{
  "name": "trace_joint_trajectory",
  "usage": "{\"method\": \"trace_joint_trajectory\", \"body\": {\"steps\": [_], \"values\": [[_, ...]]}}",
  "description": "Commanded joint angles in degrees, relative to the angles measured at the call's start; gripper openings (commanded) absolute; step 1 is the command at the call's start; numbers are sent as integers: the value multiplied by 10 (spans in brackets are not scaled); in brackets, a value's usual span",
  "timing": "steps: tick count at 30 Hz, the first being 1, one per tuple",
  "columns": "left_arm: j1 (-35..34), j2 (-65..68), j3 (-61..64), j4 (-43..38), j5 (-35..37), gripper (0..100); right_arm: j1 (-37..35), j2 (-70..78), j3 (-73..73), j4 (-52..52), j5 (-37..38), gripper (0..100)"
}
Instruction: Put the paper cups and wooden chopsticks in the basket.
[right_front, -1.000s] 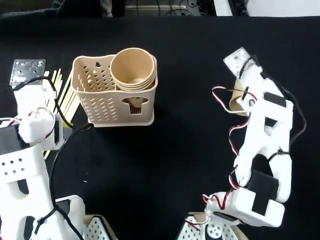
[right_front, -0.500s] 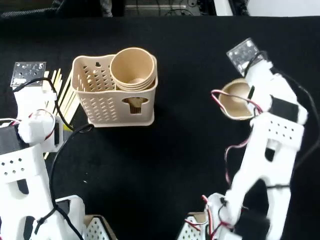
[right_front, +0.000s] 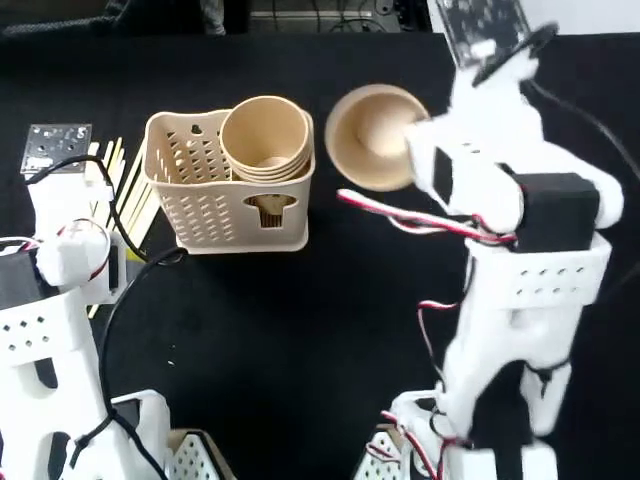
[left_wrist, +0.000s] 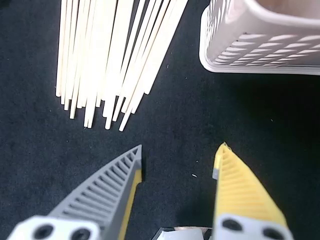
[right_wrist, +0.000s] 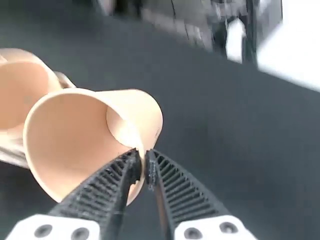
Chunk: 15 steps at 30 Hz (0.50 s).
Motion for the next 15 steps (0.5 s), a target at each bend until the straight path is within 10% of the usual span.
{"method": "trace_joint_trajectory", "body": {"steps": [1, 15], "values": [[-6, -6, -2, 16, -1, 234, -65, 75, -213, 24, -11, 12], [-6, -4, -2, 34, 0, 234, -156, 169, -238, 35, -12, 12]]}}
